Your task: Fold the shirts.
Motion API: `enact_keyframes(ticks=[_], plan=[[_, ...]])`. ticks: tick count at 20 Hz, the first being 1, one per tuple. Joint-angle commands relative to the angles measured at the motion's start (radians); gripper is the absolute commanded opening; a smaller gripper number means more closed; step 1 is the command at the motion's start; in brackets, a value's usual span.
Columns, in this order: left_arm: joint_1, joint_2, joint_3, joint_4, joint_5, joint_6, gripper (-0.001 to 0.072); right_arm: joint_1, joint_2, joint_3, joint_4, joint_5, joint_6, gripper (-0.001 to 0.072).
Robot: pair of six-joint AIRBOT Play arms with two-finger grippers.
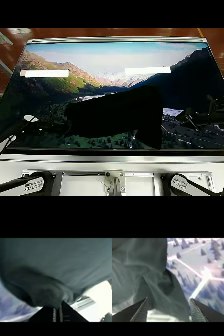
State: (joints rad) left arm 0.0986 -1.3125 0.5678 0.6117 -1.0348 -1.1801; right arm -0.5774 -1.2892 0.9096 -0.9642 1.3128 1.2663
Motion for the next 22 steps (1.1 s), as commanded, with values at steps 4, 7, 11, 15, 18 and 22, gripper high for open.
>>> enact_keyframes(ticks=[4,7,11,15,18,22], plan=[[-0.002,0.143,0.023,-0.002,0.081,0.019,0.0037,0.213,-0.142,-0.080,0.155,-0.277,-0.107,0.0639],[-0.002,0.194,0.023,-0.002,0.083,0.020,0.0037,0.295,-0.171,-0.080,0.154,-0.382,-0.107,0.0638],[0.010,0.199,0.036,-0.002,0.120,0.043,0.0037,0.312,-0.221,-0.080,0.155,-0.388,-0.068,0.0460],[0.013,0.202,0.109,0.004,0.063,0.065,0.0036,0.312,-0.205,-0.003,0.154,-0.253,-0.107,0.0061],[0.013,0.275,0.307,0.140,-0.010,0.054,0.0034,0.312,-0.073,0.172,0.150,-0.068,-0.200,0.0061],[0.020,0.484,0.776,0.402,-0.031,-0.022,0.0036,0.291,0.239,0.563,0.140,-0.083,-0.124,0.0061]])
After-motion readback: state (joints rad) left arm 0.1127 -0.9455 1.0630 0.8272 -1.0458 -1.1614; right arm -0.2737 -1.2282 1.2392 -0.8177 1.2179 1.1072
